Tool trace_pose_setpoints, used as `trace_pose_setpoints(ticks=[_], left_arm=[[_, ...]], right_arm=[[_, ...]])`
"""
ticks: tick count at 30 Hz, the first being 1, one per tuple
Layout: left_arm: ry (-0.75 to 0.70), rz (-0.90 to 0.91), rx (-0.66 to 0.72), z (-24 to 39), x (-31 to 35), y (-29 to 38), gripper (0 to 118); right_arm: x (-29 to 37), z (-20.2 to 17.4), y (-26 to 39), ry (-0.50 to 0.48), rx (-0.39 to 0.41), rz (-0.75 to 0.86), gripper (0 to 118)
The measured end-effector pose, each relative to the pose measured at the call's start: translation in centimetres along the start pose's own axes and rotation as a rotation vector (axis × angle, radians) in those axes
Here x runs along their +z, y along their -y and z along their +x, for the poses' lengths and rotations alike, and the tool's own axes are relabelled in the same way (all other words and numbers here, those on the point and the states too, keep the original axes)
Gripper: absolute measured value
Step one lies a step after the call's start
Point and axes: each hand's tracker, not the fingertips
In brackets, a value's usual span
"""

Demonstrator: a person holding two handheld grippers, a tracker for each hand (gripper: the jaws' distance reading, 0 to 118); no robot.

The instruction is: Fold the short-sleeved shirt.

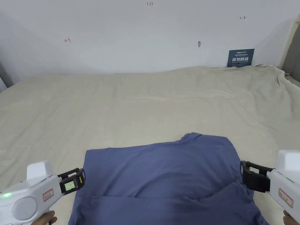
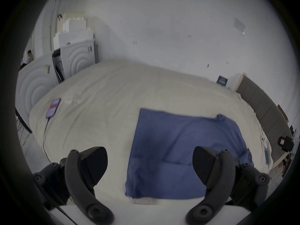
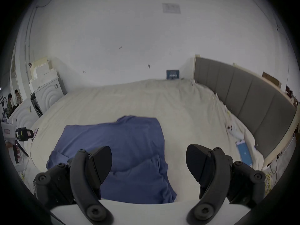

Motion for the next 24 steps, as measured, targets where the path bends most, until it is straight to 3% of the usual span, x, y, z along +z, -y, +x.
trace_pose_setpoints(ticks=[2, 4, 6, 9, 16, 24], left_arm=[[-0.019, 0.055, -0.020, 0.5, 0.2, -0.3, 93], [-0.030, 0.092, -0.028, 0.9, 0.3, -0.4, 65], [-0.046, 0.144, -0.058, 1.4, 0.2, -0.3, 28], [0.001, 0.149, -0.045, 1.5, -0.2, -0.5, 1], [0.041, 0.087, -0.055, 1.9, -3.6, -1.6, 0], [0.098, -0.079, -0.045, 0.6, -13.6, -5.3, 0]], right_arm=[[0.1, -0.5, -0.4, -0.011, 0.004, 0.033, 78], [0.2, -1.4, -0.8, -0.014, 0.010, 0.048, 40], [0.0, -2.0, -1.1, -0.018, 0.023, 0.065, 10], [-0.6, -2.4, -1.4, -0.025, 0.038, 0.093, 0], [-2.7, -3.2, -2.5, -0.042, 0.036, 0.104, 0], [-7.2, -3.2, -3.4, -0.051, 0.022, 0.057, 0]])
